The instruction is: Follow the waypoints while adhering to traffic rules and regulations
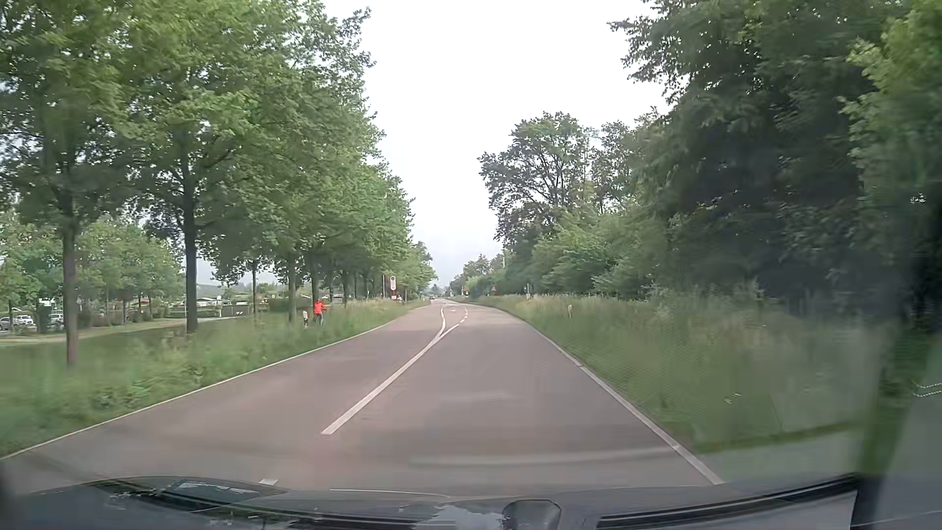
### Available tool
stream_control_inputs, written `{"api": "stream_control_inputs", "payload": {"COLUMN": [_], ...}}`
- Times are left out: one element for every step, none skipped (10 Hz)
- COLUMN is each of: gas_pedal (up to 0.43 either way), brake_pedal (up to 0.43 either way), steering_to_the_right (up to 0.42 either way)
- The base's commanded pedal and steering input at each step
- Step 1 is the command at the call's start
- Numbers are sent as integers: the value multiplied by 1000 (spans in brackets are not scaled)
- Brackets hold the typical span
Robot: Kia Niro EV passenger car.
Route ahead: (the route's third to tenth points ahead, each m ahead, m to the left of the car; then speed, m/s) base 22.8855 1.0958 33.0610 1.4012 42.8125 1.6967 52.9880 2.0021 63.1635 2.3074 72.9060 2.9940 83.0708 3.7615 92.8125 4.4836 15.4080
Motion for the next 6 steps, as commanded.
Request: {"api": "stream_control_inputs", "payload": {"gas_pedal": [110, 110, 110, 110, 110, 110], "brake_pedal": [0, 0, 0, 0, 0, 0], "steering_to_the_right": [3, 3, 3, 3, 3, 2]}}
